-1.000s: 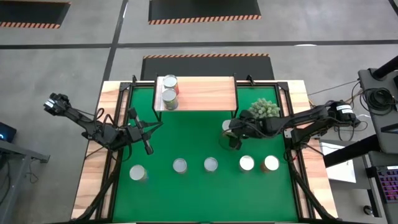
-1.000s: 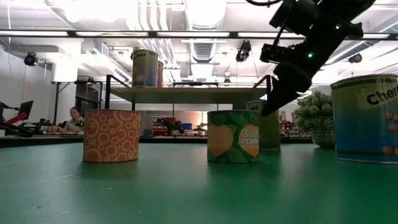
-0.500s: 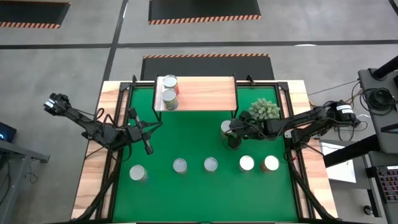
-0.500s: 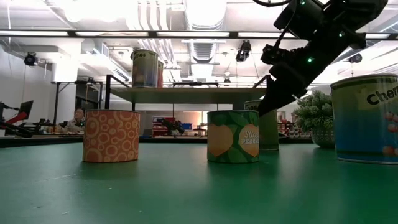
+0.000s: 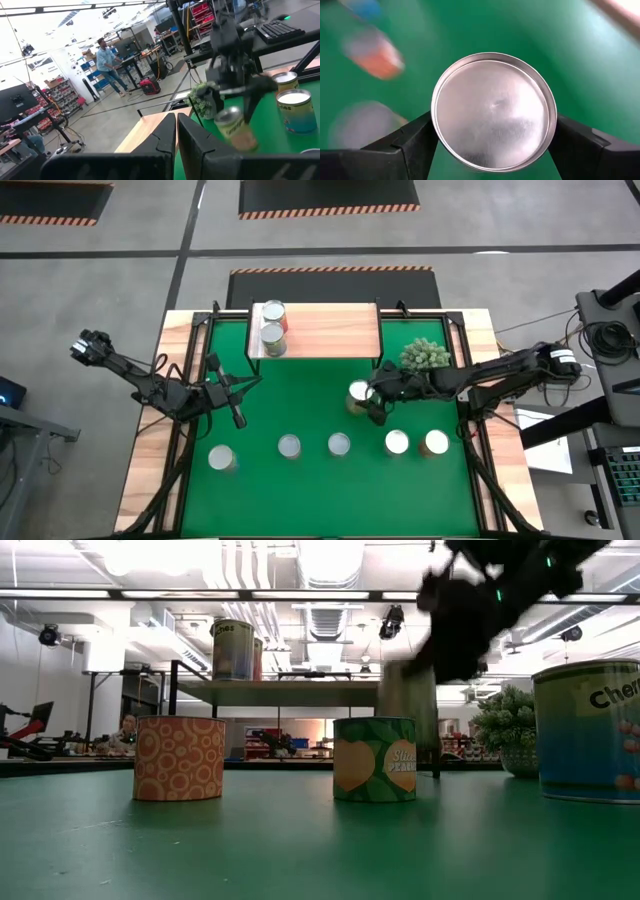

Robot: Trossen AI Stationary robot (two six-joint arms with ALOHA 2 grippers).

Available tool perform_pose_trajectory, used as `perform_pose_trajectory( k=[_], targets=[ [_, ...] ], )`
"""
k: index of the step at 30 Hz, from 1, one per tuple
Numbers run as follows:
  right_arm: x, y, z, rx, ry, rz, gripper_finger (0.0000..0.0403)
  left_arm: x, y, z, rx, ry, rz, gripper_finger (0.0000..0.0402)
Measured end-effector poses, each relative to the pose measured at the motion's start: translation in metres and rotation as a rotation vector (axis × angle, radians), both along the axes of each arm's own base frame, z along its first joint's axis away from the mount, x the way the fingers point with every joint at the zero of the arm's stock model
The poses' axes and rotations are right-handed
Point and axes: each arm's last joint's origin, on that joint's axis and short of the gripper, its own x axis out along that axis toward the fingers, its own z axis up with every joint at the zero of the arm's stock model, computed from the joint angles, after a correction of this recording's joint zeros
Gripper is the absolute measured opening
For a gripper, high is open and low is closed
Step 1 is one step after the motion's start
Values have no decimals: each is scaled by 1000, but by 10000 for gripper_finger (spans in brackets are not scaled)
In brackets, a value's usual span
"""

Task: Pick and place cans onto a shelf
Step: Put the canned oranges on the shelf

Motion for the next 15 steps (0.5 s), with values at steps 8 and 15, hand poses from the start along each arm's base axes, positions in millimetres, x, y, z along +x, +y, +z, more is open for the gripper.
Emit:
perform_pose_trajectory(
  k=[8, 15],
  targets=[
    [19, 2, 66, -94, -125, 136, 306, 0, 0, 0, -1, -2, -2, 0],
    [55, -8, 103, -280, -68, 228, 306, 0, 0, 0, -2, -3, -2, 0]
  ],
)
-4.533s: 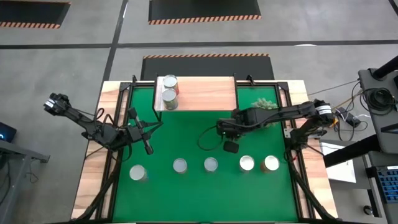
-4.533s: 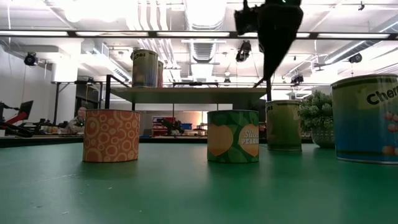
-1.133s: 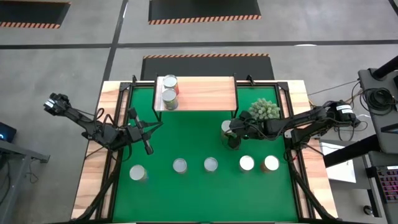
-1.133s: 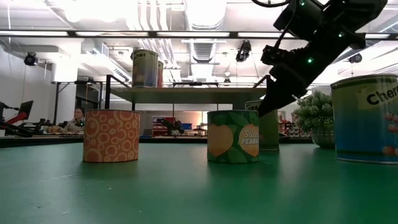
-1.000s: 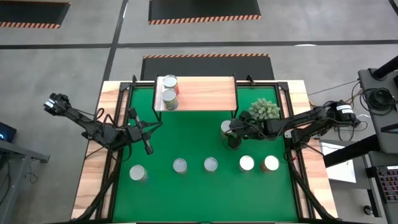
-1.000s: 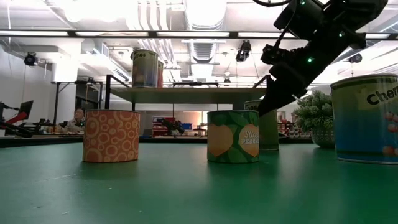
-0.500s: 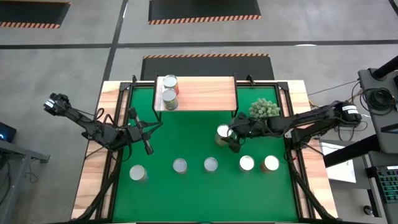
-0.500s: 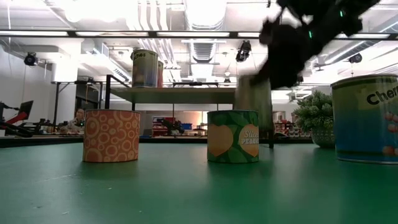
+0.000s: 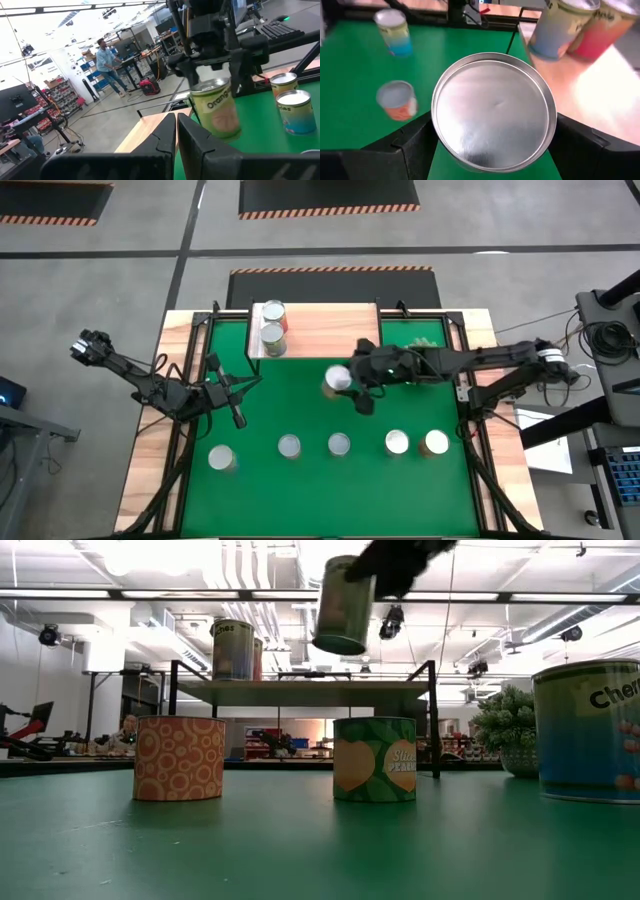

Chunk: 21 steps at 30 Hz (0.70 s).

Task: Pick and place cans onto a shelf
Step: Put the canned oranges on the shelf

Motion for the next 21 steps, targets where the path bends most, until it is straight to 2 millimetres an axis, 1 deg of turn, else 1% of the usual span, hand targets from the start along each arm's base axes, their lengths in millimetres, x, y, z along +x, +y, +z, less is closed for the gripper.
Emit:
perform_pose_trajectory(
  k=[4, 6, 9, 12, 17, 21],
  targets=[
    [22, -14, 11, -83, 77, 45, 306, 0, 0, 0, 0, 0, -1, 0],
    [31, -24, 16, -112, 107, 45, 306, 0, 0, 0, 2, 2, 0, 0],
    [43, -43, 24, -106, 123, 62, 306, 0, 0, 0, 2, 3, -1, 0],
    [53, -64, 30, -78, 99, 84, 306, 0, 0, 0, 2, 3, -1, 0],
    [66, -97, 27, -43, 92, 73, 306, 0, 0, 0, 2, 3, 0, 0],
    [74, -113, 17, -48, 116, 63, 306, 0, 0, 0, 2, 3, 0, 0]
  ],
)
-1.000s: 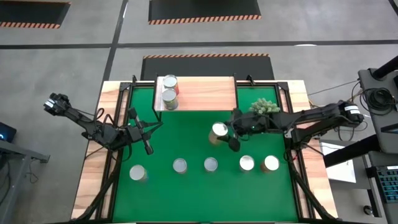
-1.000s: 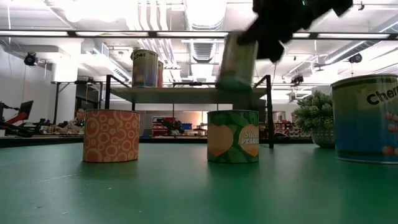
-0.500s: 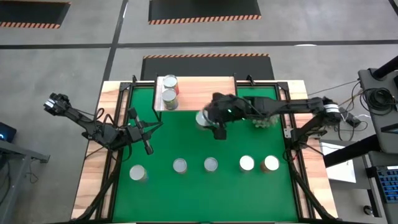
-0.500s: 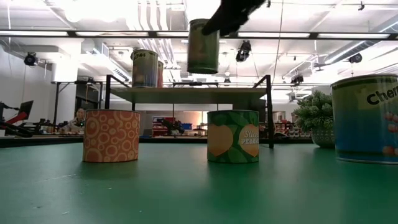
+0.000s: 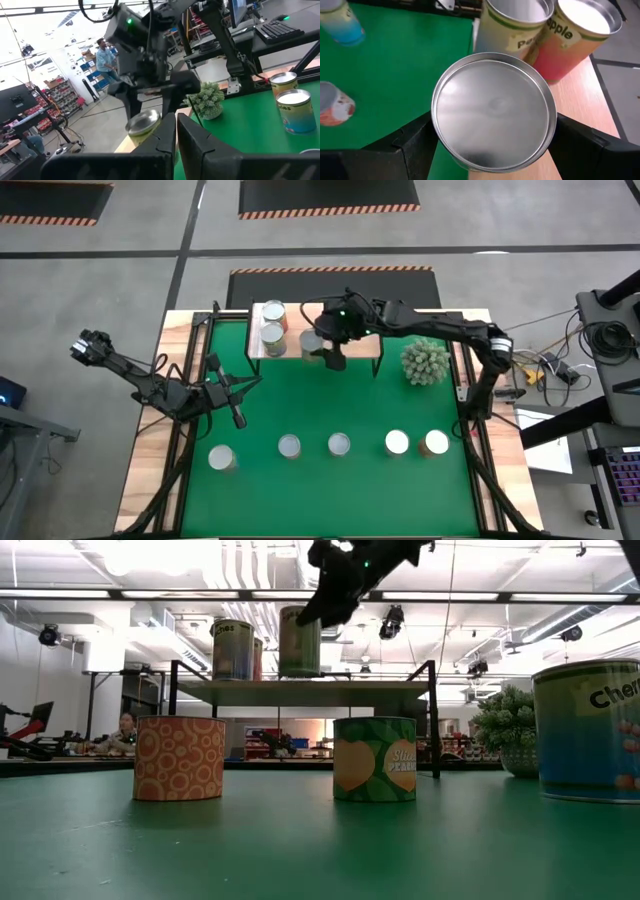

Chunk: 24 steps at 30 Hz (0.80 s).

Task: Pick and place cans onto a shelf
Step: Put the canned oranges on the shelf

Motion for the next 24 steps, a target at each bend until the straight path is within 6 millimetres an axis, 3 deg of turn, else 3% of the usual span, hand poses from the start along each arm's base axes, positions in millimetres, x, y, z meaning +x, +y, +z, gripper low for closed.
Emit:
perform_pose_trajectory(
  k=[10, 18, 24],
  targets=[
    [2, -16, -7, -14, 4, -27, 309, 0, 0, 0, 1, 1, 0, 0],
    [3, -20, -6, -32, -28, -39, 352, 0, 0, 0, 1, 1, 0, 0],
    [3, -20, -4, -41, -34, -36, 356, 0, 0, 0, 1, 1, 0, 0]
  ],
)
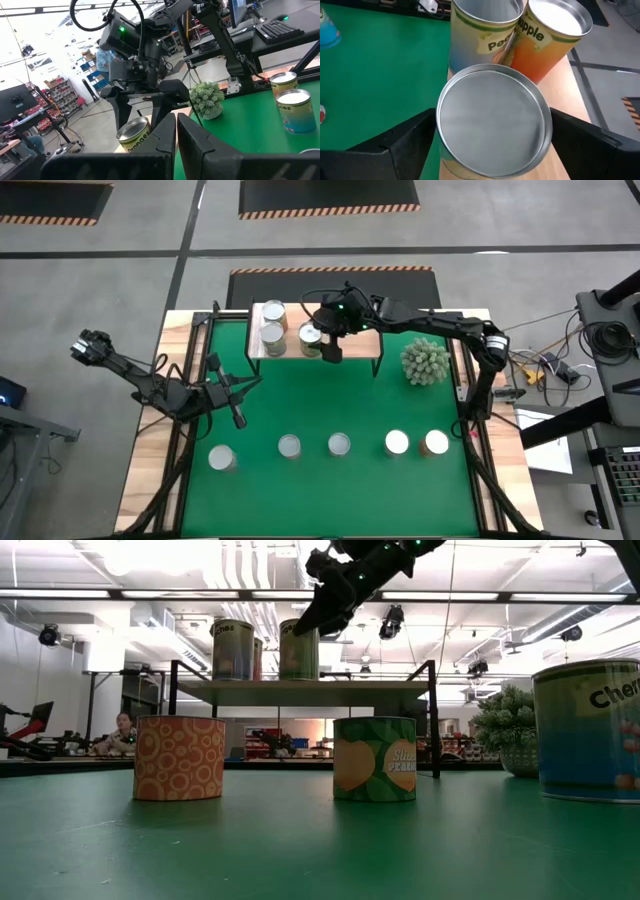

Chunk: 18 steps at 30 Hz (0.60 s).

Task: Pick and place cans onto a shelf
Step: Put the canned oranges on the shelf

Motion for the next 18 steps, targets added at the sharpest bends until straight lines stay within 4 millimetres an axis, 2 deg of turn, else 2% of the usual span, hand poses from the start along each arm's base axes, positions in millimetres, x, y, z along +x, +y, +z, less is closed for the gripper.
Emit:
perform_pose_trajectory(
  k=[6, 11, 14, 18],
  targets=[
    [-14, 5, 23, -14, -56, -13, 350, 0, 0, 0, 0, 0, 0, 0],
    [-29, 19, 47, 35, -113, -28, 338, 0, 0, 0, 0, 0, 0, 0],
    [-36, 33, 53, 62, -95, -3, 315, 0, 0, 0, 0, 0, 0, 0],
    [-35, 55, 49, 93, -46, 41, 257, 0, 0, 0, 0, 0, 1, 0]
  ],
)
